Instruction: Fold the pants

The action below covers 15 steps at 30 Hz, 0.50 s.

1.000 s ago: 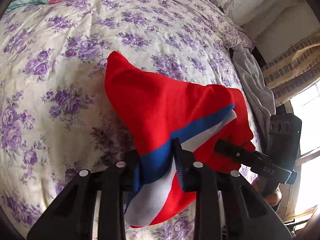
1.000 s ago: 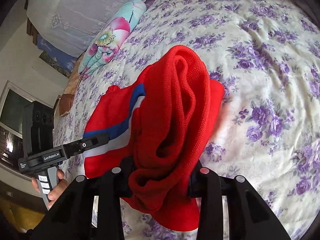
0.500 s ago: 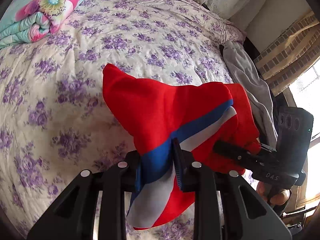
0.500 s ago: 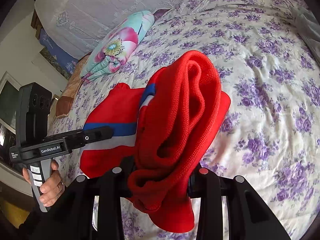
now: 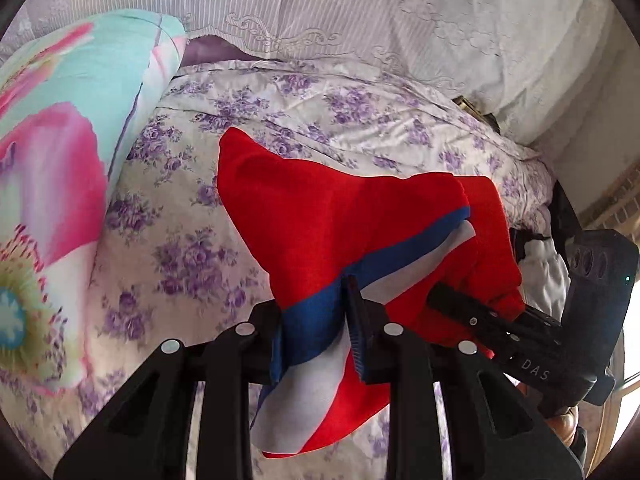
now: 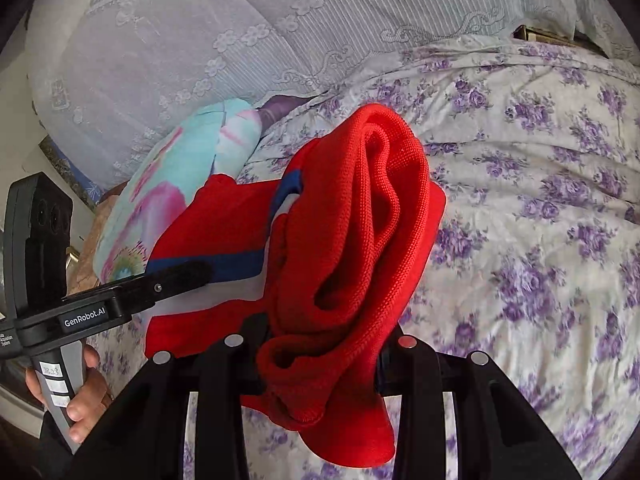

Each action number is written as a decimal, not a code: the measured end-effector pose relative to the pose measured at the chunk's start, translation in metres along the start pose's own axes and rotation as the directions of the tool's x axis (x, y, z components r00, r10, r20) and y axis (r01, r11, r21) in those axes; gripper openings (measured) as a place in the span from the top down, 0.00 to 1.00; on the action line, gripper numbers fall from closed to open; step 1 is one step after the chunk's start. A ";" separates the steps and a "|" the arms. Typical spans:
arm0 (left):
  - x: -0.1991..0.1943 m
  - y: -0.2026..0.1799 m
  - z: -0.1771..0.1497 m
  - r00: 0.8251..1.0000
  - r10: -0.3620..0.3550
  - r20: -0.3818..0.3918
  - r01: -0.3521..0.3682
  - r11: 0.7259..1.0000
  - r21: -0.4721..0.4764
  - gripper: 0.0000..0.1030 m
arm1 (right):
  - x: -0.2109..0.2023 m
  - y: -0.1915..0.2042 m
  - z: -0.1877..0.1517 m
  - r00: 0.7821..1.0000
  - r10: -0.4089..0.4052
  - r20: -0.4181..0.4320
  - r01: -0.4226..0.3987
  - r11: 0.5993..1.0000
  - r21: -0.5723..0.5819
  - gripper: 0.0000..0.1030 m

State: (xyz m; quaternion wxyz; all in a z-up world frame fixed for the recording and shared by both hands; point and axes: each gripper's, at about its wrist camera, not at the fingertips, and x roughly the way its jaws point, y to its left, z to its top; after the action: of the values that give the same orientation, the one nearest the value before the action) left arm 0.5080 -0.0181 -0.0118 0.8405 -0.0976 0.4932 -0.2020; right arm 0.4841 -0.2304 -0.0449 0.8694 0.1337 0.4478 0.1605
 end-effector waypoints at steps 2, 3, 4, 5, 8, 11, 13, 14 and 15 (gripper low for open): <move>0.022 0.016 0.005 1.000 -0.007 -0.016 0.006 1.000 -0.019 0.76 | 0.026 -0.012 0.001 0.999 -0.021 -0.035 0.020 1.000 -0.016 0.65; 0.034 0.024 0.005 1.000 -0.004 -0.031 0.003 1.000 -0.029 0.77 | 0.039 -0.019 -0.002 0.998 -0.035 -0.055 0.034 0.999 -0.021 0.65; 0.045 0.031 0.003 0.999 0.004 -0.047 -0.006 0.999 -0.039 0.77 | 0.050 -0.026 -0.007 0.996 -0.054 -0.073 0.053 0.998 -0.022 0.65; 0.054 0.038 0.002 0.998 0.024 -0.055 -0.026 0.999 -0.043 0.77 | 0.058 -0.033 -0.012 0.994 -0.068 -0.083 0.066 0.998 -0.017 0.61; 0.072 0.056 -0.003 0.996 0.048 -0.069 -0.054 0.996 -0.076 0.53 | 0.061 -0.050 -0.016 0.996 -0.052 -0.076 0.054 0.998 0.028 0.40; 0.061 0.061 -0.011 0.992 0.119 -0.051 -0.123 0.988 -0.088 0.31 | 0.038 -0.049 -0.012 0.981 -0.174 -0.090 0.177 0.984 0.033 0.26; 0.040 0.056 -0.017 0.986 0.163 -0.026 -0.164 0.984 -0.067 0.32 | 0.010 -0.038 -0.010 0.952 -0.303 -0.045 0.303 0.953 0.000 0.26; 0.026 0.052 -0.022 0.982 0.187 -0.002 -0.187 0.981 -0.059 0.32 | -0.007 -0.027 -0.011 0.930 -0.369 -0.004 0.368 0.929 -0.020 0.25; 0.011 0.047 -0.027 0.981 0.193 0.017 -0.192 0.980 -0.052 0.32 | -0.025 -0.016 -0.014 0.901 -0.431 0.042 0.433 0.901 -0.033 0.25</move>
State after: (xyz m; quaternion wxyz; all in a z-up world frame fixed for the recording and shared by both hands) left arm 0.5004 0.0205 -0.0509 0.8589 -0.0726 0.4958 -0.1060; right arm 0.4619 -0.2534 -0.0405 0.8932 0.0157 0.4484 -0.0292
